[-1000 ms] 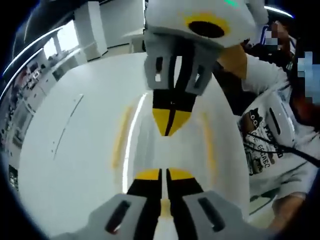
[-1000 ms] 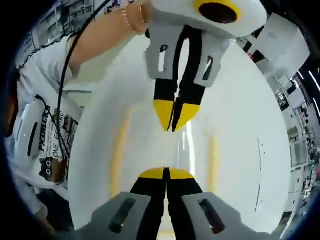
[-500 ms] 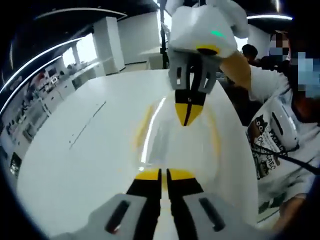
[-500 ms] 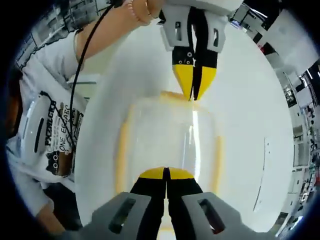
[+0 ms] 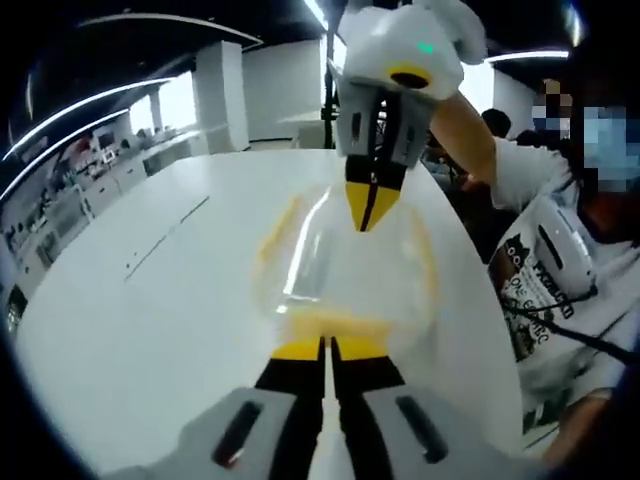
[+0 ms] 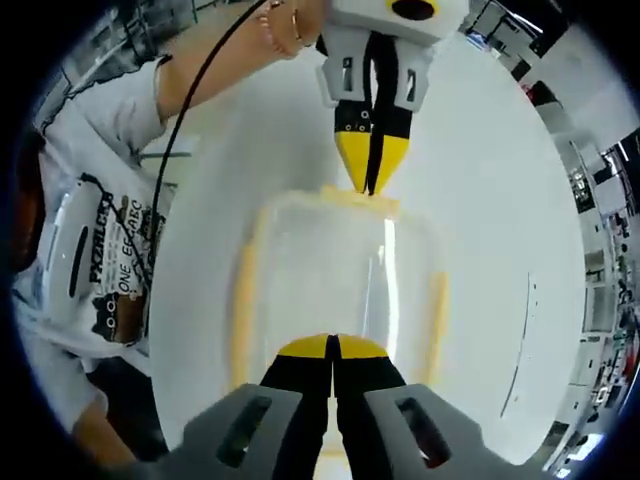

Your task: Snap each plastic latch of the storage box into its locked position after aligning the lid with the box until every specified latch is closed and the lid sits flush.

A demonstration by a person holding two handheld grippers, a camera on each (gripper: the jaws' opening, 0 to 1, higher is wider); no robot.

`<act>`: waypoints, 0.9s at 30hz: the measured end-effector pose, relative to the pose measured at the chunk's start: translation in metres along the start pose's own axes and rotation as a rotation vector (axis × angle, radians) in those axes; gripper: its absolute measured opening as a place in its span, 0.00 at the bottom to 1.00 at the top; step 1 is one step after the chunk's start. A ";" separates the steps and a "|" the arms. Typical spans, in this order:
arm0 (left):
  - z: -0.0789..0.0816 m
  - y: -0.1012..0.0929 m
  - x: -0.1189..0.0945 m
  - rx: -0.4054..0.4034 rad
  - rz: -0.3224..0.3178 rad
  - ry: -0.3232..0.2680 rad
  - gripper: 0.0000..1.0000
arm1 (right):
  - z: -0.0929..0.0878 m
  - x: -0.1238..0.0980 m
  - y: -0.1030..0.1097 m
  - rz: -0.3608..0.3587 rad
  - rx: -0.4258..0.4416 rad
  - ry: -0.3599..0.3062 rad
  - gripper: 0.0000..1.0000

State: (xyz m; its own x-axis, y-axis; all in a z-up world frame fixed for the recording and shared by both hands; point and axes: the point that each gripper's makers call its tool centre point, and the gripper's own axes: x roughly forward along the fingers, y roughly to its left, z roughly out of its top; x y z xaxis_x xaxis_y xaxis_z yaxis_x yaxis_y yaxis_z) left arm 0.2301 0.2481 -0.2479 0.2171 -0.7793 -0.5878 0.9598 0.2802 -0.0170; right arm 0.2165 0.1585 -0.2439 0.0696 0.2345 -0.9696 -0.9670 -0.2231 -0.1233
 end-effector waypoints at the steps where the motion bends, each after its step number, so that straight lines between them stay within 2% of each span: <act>1: -0.002 0.000 0.001 0.006 0.002 0.003 0.01 | 0.000 0.000 0.000 -0.001 -0.001 0.004 0.00; 3: -0.008 0.001 0.004 0.017 0.004 -0.002 0.00 | 0.001 0.001 0.000 -0.004 -0.007 0.017 0.00; 11: -0.006 0.003 -0.001 0.019 0.007 -0.188 0.00 | 0.001 0.002 -0.001 0.006 -0.002 0.048 0.00; 13: -0.006 0.003 -0.001 0.015 0.007 -0.216 0.00 | 0.002 0.002 -0.001 0.008 0.001 0.058 0.00; 15: -0.005 -0.001 0.001 0.010 0.015 -0.226 0.00 | 0.002 0.002 0.000 0.001 0.003 0.071 0.00; 18: -0.003 -0.004 0.003 0.045 0.035 -0.209 0.00 | 0.002 0.002 0.001 -0.017 0.006 0.082 0.00; 24: -0.003 -0.002 0.002 0.031 0.023 -0.244 0.00 | 0.001 0.000 0.000 -0.001 0.062 0.068 0.00; 27: -0.001 -0.004 0.004 0.032 0.018 -0.245 0.00 | 0.001 0.000 0.001 -0.011 0.049 0.082 0.00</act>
State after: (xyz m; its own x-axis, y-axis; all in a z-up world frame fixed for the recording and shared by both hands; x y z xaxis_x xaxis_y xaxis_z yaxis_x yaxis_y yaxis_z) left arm 0.2268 0.2449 -0.2511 0.2674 -0.8881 -0.3739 0.9596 0.2805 0.0199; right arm 0.2151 0.1588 -0.2440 0.0981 0.1580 -0.9826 -0.9768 -0.1737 -0.1255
